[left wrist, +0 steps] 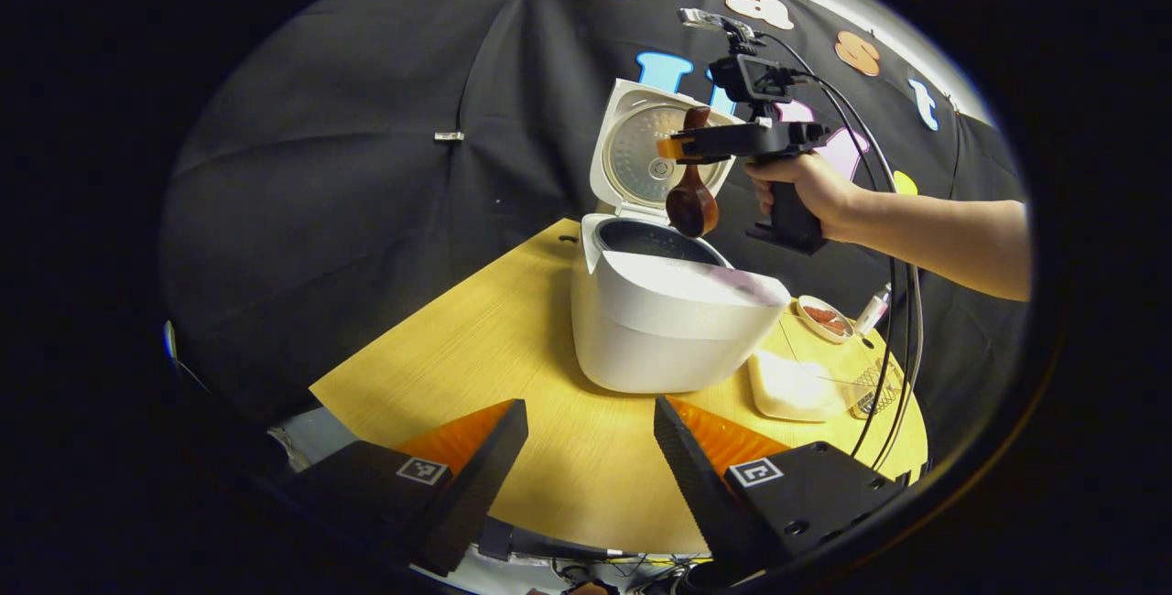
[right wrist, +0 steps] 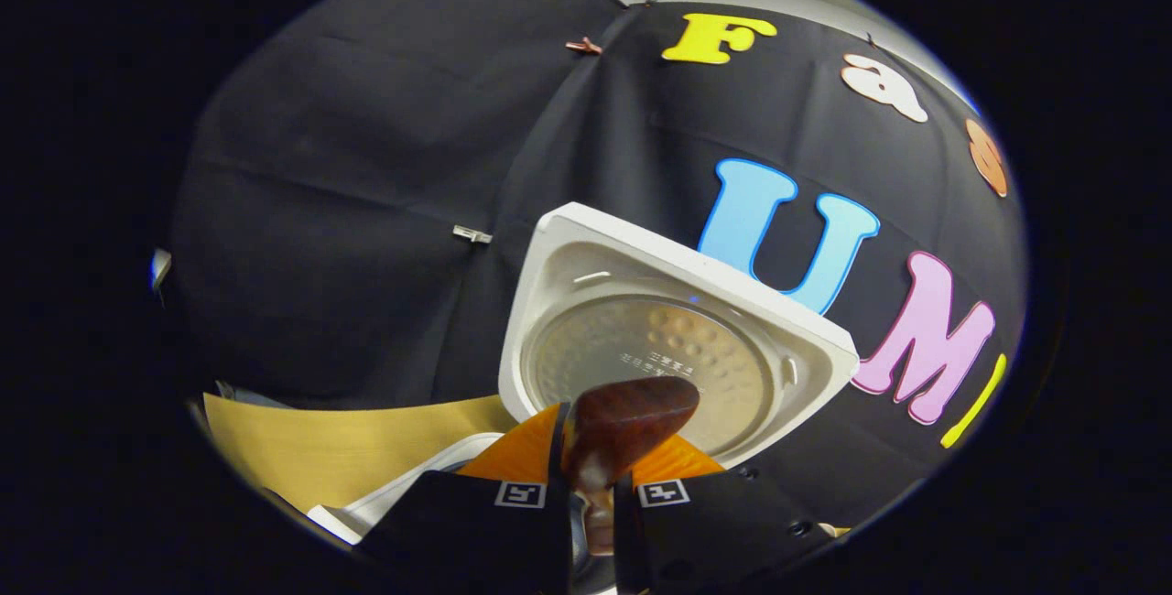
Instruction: Close the left gripper, press the button to open the rice cooker; take a wooden spoon from the chopstick holder with the right hand, scoop a spoonful of rice and pour it into the rice cooker, then put the wooden spoon back into the chopstick holder.
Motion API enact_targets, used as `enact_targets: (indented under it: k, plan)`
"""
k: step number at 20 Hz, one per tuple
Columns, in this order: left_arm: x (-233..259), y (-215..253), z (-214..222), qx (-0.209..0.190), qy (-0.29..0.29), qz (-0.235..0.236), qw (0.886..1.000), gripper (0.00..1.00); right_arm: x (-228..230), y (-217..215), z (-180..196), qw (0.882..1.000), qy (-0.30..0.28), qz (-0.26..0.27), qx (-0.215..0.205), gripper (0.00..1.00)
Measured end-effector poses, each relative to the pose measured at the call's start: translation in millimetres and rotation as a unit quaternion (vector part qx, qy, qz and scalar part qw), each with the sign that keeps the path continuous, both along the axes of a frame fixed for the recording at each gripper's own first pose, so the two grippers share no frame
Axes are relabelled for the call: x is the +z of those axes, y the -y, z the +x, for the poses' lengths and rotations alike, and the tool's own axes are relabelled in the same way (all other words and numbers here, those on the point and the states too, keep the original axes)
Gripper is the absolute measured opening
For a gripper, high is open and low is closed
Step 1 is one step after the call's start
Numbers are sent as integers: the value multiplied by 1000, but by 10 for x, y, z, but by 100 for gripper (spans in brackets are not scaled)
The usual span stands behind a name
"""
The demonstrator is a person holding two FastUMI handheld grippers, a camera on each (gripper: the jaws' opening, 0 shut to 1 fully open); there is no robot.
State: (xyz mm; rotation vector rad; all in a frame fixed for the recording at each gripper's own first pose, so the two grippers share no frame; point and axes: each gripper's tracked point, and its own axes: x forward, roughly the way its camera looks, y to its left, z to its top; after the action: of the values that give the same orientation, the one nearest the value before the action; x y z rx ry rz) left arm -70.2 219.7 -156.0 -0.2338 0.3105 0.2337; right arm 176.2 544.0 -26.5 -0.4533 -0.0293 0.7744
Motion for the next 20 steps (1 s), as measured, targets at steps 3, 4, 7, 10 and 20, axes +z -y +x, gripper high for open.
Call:
enact_targets:
  k: [3,4,7,10,20]
  plan:
    - [8,31,4,-6,1,9,1000,96,174,91,-39,999,-8,39,-7,22]
    - [17,44,12,-10,2,11,1000,96,245,173,-15,998,-22,58,-18,22]
    - [57,118,97,-25,8,11,1000,96,549,506,55,989,-59,126,-49,21]
    - [99,226,191,-45,14,13,999,96,932,1037,84,973,-77,203,-80,22]
    - [109,791,474,-110,7,52,993,96,1250,3329,171,937,-52,266,-218,22]
